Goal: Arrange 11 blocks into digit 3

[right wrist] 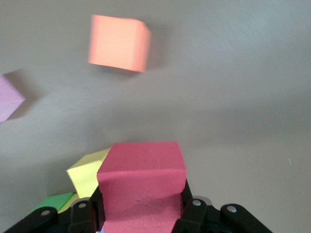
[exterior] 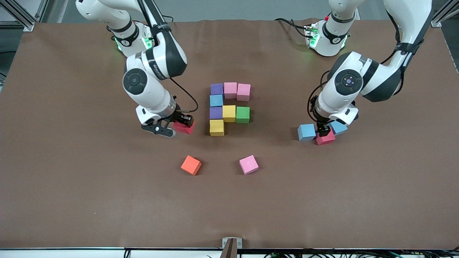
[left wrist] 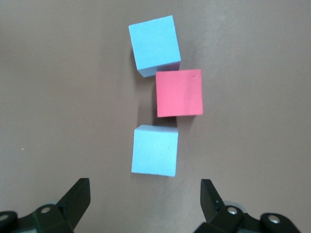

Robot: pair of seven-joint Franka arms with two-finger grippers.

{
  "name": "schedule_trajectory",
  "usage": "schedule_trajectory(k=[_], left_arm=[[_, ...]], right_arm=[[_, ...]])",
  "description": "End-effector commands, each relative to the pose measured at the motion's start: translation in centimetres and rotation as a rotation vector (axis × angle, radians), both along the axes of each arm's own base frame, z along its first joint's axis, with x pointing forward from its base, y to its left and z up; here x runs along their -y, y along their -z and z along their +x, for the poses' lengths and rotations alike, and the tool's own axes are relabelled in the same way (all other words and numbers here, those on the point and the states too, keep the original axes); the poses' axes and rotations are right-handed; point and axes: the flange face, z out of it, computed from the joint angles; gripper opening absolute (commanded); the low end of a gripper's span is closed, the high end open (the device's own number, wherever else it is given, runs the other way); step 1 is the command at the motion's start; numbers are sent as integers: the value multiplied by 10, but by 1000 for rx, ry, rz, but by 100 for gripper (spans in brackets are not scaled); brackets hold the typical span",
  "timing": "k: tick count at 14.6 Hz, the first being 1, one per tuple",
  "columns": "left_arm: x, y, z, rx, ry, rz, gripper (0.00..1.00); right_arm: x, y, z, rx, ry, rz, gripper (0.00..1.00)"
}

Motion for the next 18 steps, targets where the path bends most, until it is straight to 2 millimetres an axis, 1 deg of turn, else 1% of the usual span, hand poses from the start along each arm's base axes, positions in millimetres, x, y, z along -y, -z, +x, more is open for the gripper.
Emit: schedule_trajectory(k=[1, 2, 3, 4, 6, 7, 8, 9, 10, 11, 14, 16, 18], left_arm=[[-1, 10, -9, 47, 12, -38, 100], [-2, 17, -11, 54, 20, -50, 100], [-3, 23, -11, 61, 40, -47, 100], [-8, 30, -9, 65, 54, -42, 100], [-11, 43, -10, 78, 106, -36, 100], [-14, 50, -12, 79, 119, -34, 100], [-25, 56, -12, 73, 102, -39, 100], [-26, 65, -17, 66, 102, -57, 100], [-25, 69, -21, 74, 102, -72, 100], [-24, 75, -27, 78, 105, -86, 100], [-24, 84, -32, 66, 103, -106, 100], [-22, 88, -36, 70, 122, -107, 100], [-23, 91, -33, 79, 88, -103, 100]], right_arm=[[-39, 12, 20, 56, -137, -56, 3], [-55, 18, 25, 69, -162, -63, 3], [-76, 24, 30, 89, -192, -75, 3], [-89, 30, 39, 109, -218, -90, 3], [-103, 50, 45, 108, -245, -116, 2], [-107, 61, 47, 100, -251, -118, 2], [-110, 71, 52, 92, -256, -106, 2], [-115, 80, 54, 81, -263, -93, 2], [-118, 91, 54, 71, -267, -86, 2], [-121, 97, 54, 67, -276, -85, 2], [-122, 105, 52, 59, -287, -92, 2], [-125, 115, 49, 51, -292, -99, 2], [-129, 121, 48, 46, -295, -102, 2]])
